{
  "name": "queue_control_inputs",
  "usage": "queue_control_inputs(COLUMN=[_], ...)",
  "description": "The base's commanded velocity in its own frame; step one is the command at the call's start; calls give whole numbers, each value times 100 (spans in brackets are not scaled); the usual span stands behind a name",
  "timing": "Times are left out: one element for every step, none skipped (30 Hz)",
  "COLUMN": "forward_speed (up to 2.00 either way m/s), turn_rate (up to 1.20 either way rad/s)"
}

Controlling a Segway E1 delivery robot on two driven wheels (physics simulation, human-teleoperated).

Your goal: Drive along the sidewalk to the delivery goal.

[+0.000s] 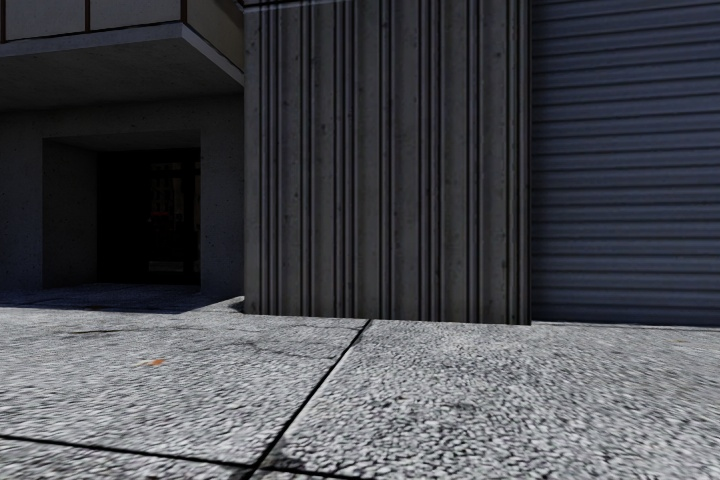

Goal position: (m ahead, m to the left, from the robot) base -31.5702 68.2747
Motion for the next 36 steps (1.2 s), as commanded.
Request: queue_control_inputs(forward_speed=[0,0,0,0,0,0,0,0,0,0,0,0,0,0,0,0,0,0,0,0,0,0,0,0,0,0,0,0,0,0,0,0,0,0,0,0], turn_rate=[0,0,0,0,0,0,0,0,0,0,0,0,0,0,0,0,0,0,0,0,0,0,0,0,0,0,0,0,0,0,9,9,25,33,33,35])
